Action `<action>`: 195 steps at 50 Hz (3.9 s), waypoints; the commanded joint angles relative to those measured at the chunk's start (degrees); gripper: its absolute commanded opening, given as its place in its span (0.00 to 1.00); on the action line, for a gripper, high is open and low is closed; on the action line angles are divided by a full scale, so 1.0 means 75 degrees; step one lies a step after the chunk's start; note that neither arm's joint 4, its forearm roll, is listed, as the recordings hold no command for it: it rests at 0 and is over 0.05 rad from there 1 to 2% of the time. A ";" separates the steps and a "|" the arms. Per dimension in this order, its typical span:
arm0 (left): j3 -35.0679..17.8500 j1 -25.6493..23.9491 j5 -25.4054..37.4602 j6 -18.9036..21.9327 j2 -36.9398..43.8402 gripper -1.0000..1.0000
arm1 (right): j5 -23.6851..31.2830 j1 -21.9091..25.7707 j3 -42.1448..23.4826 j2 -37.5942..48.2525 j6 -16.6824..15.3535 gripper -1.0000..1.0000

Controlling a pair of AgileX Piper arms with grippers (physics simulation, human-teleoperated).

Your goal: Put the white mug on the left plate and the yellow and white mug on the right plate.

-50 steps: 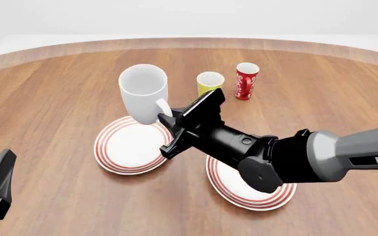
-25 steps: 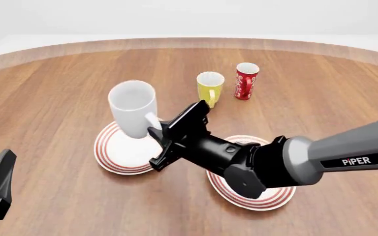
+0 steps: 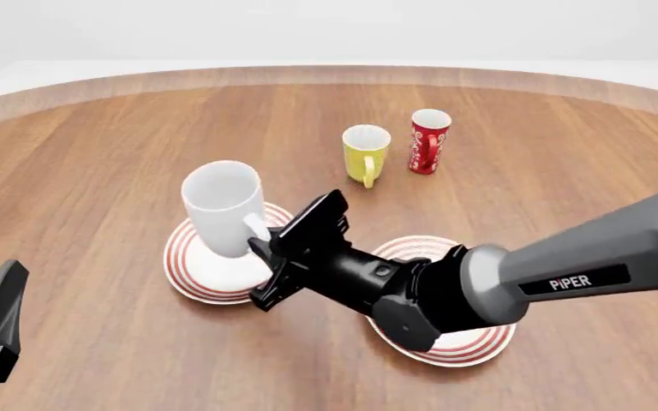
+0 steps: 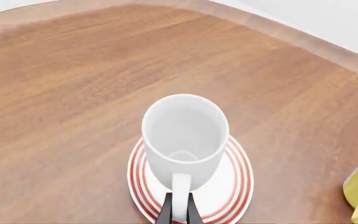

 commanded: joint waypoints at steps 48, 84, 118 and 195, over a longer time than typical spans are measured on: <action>0.0000 0.0000 0.0000 0.0000 0.0000 1.00 | -0.0005 -0.0053 -0.0539 0.1075 0.0380 0.00; 0.0000 0.0000 0.0000 0.0000 0.0000 1.00 | 0.0045 -0.0033 -0.0527 0.1091 0.0496 1.00; 0.0000 0.0000 0.0000 0.0000 0.0000 1.00 | -0.0103 -0.0387 0.0259 0.0106 0.0449 1.00; 0.0000 0.0000 0.0000 0.0000 0.0000 1.00 | -0.0326 -0.2439 0.0432 -0.1388 -0.0048 1.00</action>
